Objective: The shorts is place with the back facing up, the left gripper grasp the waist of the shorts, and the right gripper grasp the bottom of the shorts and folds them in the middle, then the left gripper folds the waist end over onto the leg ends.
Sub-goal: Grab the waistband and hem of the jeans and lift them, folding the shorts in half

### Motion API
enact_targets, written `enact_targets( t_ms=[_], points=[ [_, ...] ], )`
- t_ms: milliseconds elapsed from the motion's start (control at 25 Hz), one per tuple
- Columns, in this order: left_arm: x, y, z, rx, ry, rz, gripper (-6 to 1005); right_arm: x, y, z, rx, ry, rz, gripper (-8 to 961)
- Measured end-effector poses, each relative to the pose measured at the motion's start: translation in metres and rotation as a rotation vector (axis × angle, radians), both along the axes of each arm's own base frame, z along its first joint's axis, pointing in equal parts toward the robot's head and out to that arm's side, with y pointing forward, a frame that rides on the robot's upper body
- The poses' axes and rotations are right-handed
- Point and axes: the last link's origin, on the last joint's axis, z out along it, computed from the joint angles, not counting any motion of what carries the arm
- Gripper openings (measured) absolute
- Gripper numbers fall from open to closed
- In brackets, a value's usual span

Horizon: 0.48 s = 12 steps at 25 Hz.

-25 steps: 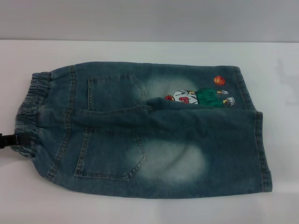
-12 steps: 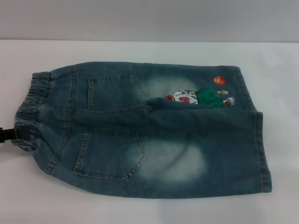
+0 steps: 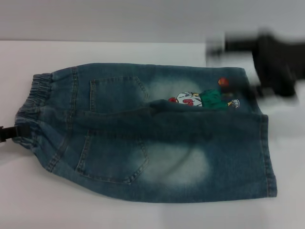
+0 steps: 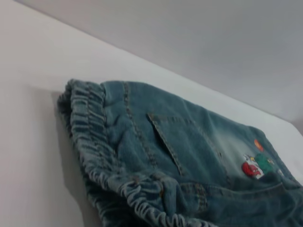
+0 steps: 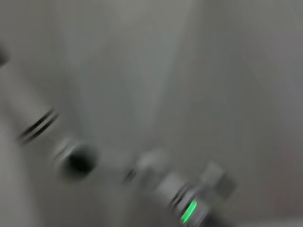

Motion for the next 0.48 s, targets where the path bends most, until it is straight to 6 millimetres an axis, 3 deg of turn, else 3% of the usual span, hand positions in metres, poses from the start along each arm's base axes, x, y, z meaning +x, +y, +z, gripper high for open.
enact_targets(
  t_ms=[200, 480],
  points=[
    [0.000, 0.001, 0.001, 0.011, 0.004, -0.013, 57, 0.033, -0.018, 0.009, -0.176, -0.283, 0.001, 711],
    [0.003, 0.004, -0.001, 0.014, 0.009, -0.031, 61, 0.067, -0.021, 0.025, -0.249, -0.466, -0.257, 712]
  ],
)
